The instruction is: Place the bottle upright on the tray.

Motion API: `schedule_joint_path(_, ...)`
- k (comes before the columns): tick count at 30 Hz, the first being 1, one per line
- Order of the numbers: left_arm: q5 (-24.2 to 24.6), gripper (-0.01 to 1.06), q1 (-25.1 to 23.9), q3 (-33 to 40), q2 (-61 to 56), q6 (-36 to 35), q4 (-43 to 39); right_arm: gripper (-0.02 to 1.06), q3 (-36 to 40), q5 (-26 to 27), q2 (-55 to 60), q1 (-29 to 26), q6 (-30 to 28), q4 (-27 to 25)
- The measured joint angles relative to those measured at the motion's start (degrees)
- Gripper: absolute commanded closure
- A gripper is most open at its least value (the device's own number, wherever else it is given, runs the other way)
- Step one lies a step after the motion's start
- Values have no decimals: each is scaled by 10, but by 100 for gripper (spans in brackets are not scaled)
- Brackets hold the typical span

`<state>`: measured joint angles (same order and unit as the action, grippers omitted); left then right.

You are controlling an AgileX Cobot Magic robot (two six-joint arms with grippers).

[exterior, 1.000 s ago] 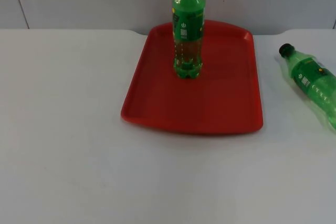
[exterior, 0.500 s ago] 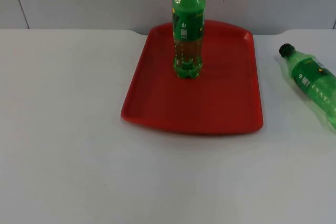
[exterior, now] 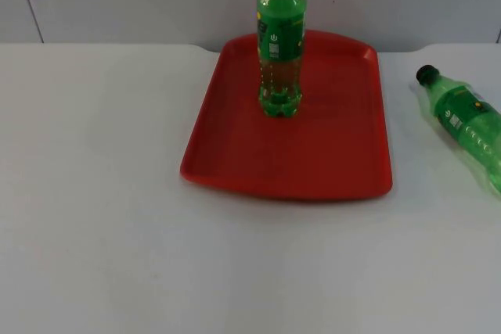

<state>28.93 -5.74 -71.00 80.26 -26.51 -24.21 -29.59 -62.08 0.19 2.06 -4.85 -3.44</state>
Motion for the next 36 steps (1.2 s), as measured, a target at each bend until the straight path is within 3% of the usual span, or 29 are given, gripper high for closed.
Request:
schedule_joint_path(6, -12, 7, 4, 81, -44, 22, 41, -1, 0, 0, 0, 0, 0, 0)
schedule_joint_path(15, -19, 7, 87, 188, -116, 36, 74, -1, 0, 0, 0, 0, 1, 0)
schedule_joint_path(27, -23, 7, 184, 257, -207, 62, 80, -1, 0, 0, 0, 0, 1, 0)
schedule_joint_path(36, -19, 7, 189, 282, -313, 91, 96, -1, 0, 0, 0, 0, 1, 0)
